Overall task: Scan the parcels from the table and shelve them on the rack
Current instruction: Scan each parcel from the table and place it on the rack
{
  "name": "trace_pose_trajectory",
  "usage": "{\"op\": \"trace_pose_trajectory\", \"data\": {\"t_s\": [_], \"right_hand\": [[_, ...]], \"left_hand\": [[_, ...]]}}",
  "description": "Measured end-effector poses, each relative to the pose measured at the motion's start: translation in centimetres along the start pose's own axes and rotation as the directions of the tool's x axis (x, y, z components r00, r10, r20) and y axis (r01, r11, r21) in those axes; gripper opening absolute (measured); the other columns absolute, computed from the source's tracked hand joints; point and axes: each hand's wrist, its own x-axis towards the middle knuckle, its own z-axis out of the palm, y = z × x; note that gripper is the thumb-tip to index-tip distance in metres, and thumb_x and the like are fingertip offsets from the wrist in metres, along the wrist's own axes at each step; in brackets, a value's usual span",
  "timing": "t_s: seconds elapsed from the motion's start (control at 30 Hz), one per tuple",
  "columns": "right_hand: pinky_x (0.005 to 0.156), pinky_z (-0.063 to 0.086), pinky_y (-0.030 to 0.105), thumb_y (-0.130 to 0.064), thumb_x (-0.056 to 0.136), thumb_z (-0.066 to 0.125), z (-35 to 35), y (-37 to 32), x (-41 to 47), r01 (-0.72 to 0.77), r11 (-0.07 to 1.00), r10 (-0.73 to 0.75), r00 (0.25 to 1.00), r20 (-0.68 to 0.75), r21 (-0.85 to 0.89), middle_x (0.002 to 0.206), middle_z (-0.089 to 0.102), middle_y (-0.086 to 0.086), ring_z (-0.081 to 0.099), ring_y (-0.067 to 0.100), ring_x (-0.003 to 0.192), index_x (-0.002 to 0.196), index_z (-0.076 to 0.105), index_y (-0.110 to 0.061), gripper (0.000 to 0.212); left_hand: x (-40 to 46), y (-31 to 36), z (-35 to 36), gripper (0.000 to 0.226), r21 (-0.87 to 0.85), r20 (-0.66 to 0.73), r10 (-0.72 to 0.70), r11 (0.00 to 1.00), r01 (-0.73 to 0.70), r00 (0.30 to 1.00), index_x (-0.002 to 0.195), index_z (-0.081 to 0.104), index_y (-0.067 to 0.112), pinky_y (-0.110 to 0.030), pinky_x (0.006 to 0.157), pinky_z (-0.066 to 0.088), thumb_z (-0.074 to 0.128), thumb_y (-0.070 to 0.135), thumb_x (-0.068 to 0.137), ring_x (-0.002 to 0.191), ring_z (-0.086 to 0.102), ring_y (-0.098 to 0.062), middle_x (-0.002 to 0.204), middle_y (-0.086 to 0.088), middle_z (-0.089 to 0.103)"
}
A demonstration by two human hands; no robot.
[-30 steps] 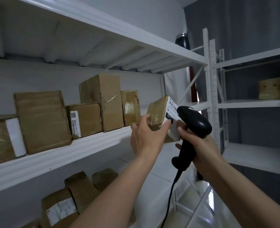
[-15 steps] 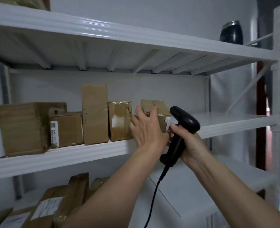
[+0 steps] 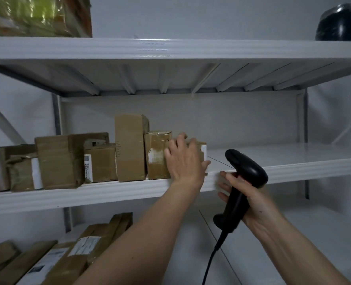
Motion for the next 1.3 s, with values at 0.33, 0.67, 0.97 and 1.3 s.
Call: {"op": "trace_pose_trajectory", "data": {"t_s": [0.33,0.67,0.97,1.3], "right_hand": [[0.096,0.051,0.044,-0.014,0.063,0.077,0.7,1.8,-1.4,-0.048,0.999,0.048,0.998,0.033,-0.012,0.115,0.069,0.019,0.066,0.031,0.107,0.107,0.065,0.0,0.048],[0.075,0.054,0.037,-0.008,0.065,0.074,6.8,10.7,-6.0,-0.252,0.963,0.267,0.941,0.207,-0.095,0.079,0.069,0.015,0.066,0.023,0.069,0.083,0.066,-0.006,0.02],[0.069,0.054,0.035,-0.006,0.073,0.075,16.4,22.4,-14.1,-0.463,0.876,0.483,0.84,0.247,-0.135,0.075,0.063,0.009,0.062,0.021,0.066,0.088,0.068,-0.003,0.017],[0.065,0.046,0.038,0.002,0.078,0.072,29.6,34.6,-24.3,-0.507,0.833,0.551,0.794,0.256,-0.22,0.072,0.059,0.009,0.055,0.021,0.062,0.089,0.067,-0.002,0.012]], "left_hand": [[-3.9,-2.2,0.3,0.061,-0.278,-0.122,-0.019,0.961,-0.016,0.992,0.123,0.058,0.019,-0.033,0.091,0.042,0.085,0.028,0.069,0.112,0.045,-0.026,0.125,-0.009,0.049],[-13.3,-16.6,-0.7,0.023,-0.535,0.47,-0.394,0.585,0.61,0.79,0.103,0.063,0.023,-0.002,0.063,0.04,0.052,0.006,0.094,0.094,0.058,-0.008,0.098,0.01,0.059],[-22.4,-34.2,-8.3,0.018,-0.388,0.555,-0.569,0.468,0.794,0.607,0.102,0.068,0.007,-0.013,0.066,0.045,0.052,0.002,0.095,0.093,0.062,-0.022,0.099,-0.008,0.066],[-31.1,-51.9,-20.3,0.02,-0.277,0.619,-0.641,0.362,0.89,0.453,0.111,0.065,0.008,-0.021,0.054,0.044,0.052,0.004,0.096,0.067,0.056,-0.013,0.081,-0.004,0.062]]}}
